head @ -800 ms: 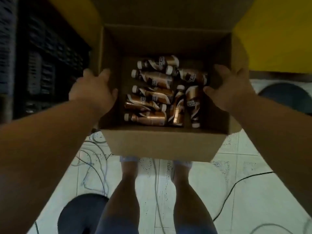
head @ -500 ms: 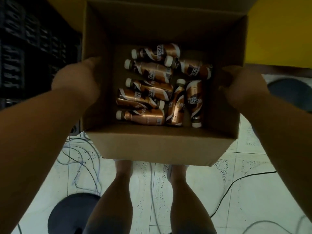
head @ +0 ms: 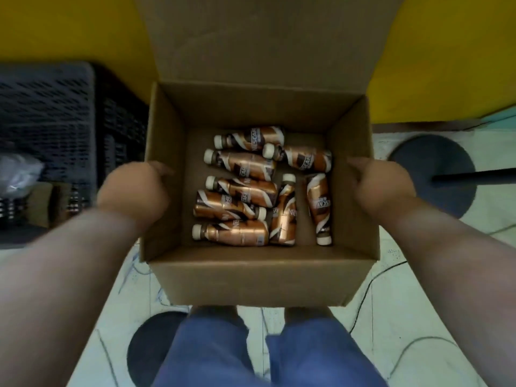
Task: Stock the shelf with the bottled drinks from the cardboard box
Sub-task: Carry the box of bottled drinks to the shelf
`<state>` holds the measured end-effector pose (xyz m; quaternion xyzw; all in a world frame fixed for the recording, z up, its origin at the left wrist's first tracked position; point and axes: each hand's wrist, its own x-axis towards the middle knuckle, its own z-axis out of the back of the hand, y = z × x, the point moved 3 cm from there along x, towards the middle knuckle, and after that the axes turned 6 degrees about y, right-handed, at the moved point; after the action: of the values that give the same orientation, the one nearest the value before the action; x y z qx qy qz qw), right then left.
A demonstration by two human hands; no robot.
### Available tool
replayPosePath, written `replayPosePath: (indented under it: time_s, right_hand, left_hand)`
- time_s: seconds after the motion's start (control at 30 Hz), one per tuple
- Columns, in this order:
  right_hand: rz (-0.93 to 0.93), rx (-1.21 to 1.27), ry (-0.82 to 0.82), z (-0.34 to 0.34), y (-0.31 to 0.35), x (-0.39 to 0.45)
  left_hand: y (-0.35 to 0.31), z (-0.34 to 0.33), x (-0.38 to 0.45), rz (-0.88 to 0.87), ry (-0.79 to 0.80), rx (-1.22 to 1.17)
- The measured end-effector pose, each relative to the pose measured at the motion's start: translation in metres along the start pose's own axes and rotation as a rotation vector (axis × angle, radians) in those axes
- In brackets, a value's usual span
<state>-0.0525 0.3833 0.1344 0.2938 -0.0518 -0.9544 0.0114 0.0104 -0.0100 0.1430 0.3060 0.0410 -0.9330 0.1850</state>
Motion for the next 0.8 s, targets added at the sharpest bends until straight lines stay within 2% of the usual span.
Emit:
replayPosePath:
  time_s: [0.17,0.33,0.57,0.8]
  right_hand:
    - [-0.170,0.084,-0.037,0.065,-0.026,-0.124]
    - [-0.367,0.163,-0.150,0.088,-0.040,-0.223]
    - [-0.627,0.332,-0.252,0.054,-0.051,-0.346]
    - [-0.920,0.484,-0.331,0.004,-0.111,-0.485]
  left_hand:
    - [-0.008,0.072,-0.102,-0.096,-0.051,0.020]
    - [-0.023,0.119,-0.152,-0.267,-0.128,0.045]
    - [-0.069,0.161,-0.186,-0.568,-0.187,0.209]
    - [-0.187,0.152,-0.277,-0.897,-0.240,0.367]
